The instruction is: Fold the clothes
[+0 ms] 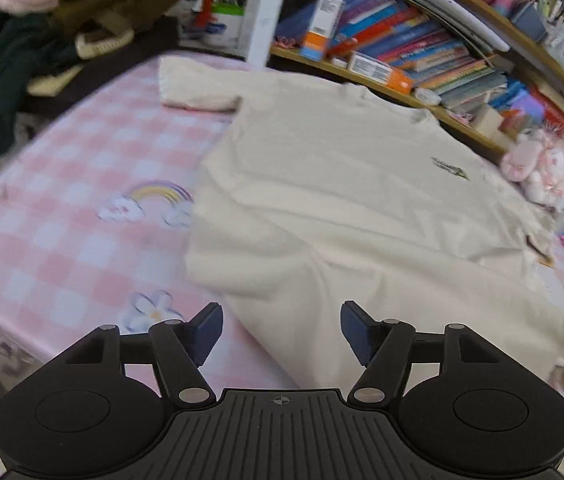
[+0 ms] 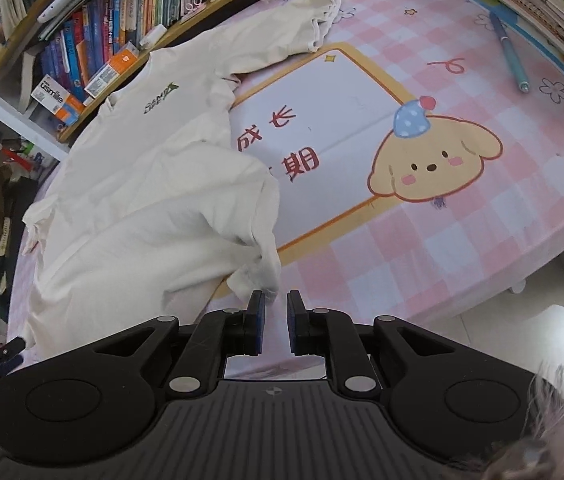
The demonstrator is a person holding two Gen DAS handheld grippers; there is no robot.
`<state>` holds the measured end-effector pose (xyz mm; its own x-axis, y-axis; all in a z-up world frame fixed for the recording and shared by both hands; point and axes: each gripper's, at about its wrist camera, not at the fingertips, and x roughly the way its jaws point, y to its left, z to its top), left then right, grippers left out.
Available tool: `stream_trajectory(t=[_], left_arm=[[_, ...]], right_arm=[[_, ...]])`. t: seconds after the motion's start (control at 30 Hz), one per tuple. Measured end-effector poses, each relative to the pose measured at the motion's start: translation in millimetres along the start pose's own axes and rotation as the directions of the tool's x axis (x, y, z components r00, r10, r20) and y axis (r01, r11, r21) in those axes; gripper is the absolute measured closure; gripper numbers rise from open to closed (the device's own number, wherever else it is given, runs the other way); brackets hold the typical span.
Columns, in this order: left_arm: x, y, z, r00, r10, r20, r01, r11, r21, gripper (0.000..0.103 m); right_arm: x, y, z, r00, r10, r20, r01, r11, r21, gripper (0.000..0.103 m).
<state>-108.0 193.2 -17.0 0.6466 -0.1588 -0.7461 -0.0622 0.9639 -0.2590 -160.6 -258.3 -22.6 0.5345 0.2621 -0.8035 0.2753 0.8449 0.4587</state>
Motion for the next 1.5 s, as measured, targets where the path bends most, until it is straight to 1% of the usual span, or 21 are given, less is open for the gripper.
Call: stream_trajectory(t=[0.07,0.13,0.17,0.2,0.23,0.27,0.33,0.4,0.47,0.53,0.57,0.6,0.67,0.7,0.8,0.9,0.97,1.03,1.2,1.37,1.5], left_arm=[[8.7,-9.0,-5.7,1.0,-0.007,-0.002,0.007,1.0,0.028,0.038],[18.4,-13.9,-11.5,0.999,0.041,-0.007,-0.041,0.999,0.032,0.044],[23.2,-15.7,-14.5,0.998,0.07,-0.009,-0.07,0.997,0.03,0.065],[24.3,-16.6,-14.0,0.995,0.095,0.005,-0.095,0.995,0.017,0.075],[23.2,-17.1,-11.6,0.992,0.119,0.028,-0.119,0.993,-0.004,0.091],[22.0,-17.6,-9.2,0.988,0.144,0.051,-0.142,0.989,-0.026,0.099],[20.7,-35.0,1.6,0.979,0.158,0.126,-0.162,0.987,0.017,0.1],[26.3,-67.3,15.0,0.975,0.124,0.183,-0.148,0.981,0.125,0.1],[41.2,-106.9,26.8,0.979,0.071,0.192,-0.118,0.962,0.245,0.095],[65.9,-142.6,31.3,0.993,0.031,0.117,-0.073,0.923,0.377,0.084],[79.4,-154.9,30.3,0.998,0.022,0.055,-0.043,0.904,0.426,0.081],[82.7,-159.4,26.6,0.999,0.01,0.031,-0.022,0.898,0.44,0.081],[78.1,-161.3,17.2,0.999,-0.023,0.027,0.009,0.899,0.438,0.08],[71.2,-152.0,13.8,0.999,-0.029,0.037,0.011,0.911,0.411,0.077],[42.5,-106.6,5.8,0.996,-0.027,0.09,0.001,0.958,0.285,0.073],[13.8,-61.3,-2.2,0.99,-0.019,0.141,-0.003,0.988,0.154,0.072],[1.3,-29.5,-5.5,0.987,0.04,0.158,-0.05,0.997,0.061,0.062],[-2.3,-2.3,-7.9,0.983,0.109,0.148,-0.112,0.994,0.009,0.059],[3.7,35.7,-6.3,0.968,0.198,0.153,-0.201,0.98,0.0,0.059],[25.8,51.0,7.0,0.99,0.05,0.134,-0.053,0.998,0.02,0.057],[43.7,45.5,17.3,0.991,0.024,0.128,-0.037,0.994,0.104,0.053]], right_arm=[[-0.9,2.9,-0.2,1.0,-0.008,0.008,0.008,1.0,-0.002,0.091],[-3.0,6.2,1.0,1.0,-0.007,0.02,0.007,1.0,-0.008,0.086],[-4.1,7.8,1.8,1.0,-0.006,0.025,0.006,1.0,-0.012,0.08],[-5.5,9.1,2.9,1.0,-0.004,0.031,0.005,1.0,-0.017,0.078],[-7.2,10.2,4.3,0.999,-0.003,0.037,0.004,1.0,-0.024,0.075],[-9.1,11.2,5.6,0.999,-0.002,0.043,0.003,1.0,-0.031,0.075],[-12.5,12.3,9.0,0.998,-0.004,0.059,0.007,0.999,-0.043,0.075],[-14.7,11.5,12.2,0.997,-0.006,0.071,0.009,0.999,-0.045,0.075],[-15.4,10.0,15.0,0.997,-0.007,0.073,0.01,0.999,-0.042,0.075],[-15.7,9.9,17.4,0.998,-0.007,0.068,0.01,0.999,-0.043,0.075],[-15.9,10.5,18.4,0.998,-0.006,0.066,0.009,0.999,-0.048,0.075],[-16.4,11.2,19.4,0.998,-0.004,0.065,0.007,0.999,-0.053,0.075],[-18.1,12.8,21.2,0.998,0.002,0.066,0.002,0.998,-0.065,0.075],[-19.4,13.3,22.0,0.998,0.006,0.069,-0.001,0.997,-0.071,0.075],[-23.3,9.4,22.8,0.997,0.016,0.079,-0.011,0.997,-0.072,0.073],[-20.8,3.1,23.0,0.997,0.009,0.071,-0.005,0.998,-0.055,0.073],[-18.8,-0.9,23.1,0.998,0.004,0.065,-0.001,0.999,-0.045,0.072],[-15.0,0.3,23.8,0.998,0.009,0.06,-0.007,0.999,-0.045,0.07],[-4.3,6.9,25.8,0.998,0.03,0.047,-0.028,0.998,-0.053,0.068],[5.4,17.6,26.6,0.999,0.029,0.038,-0.027,0.998,-0.065,0.066],[11.9,22.3,27.2,0.999,0.008,0.036,-0.005,0.997,-0.076,0.066]])
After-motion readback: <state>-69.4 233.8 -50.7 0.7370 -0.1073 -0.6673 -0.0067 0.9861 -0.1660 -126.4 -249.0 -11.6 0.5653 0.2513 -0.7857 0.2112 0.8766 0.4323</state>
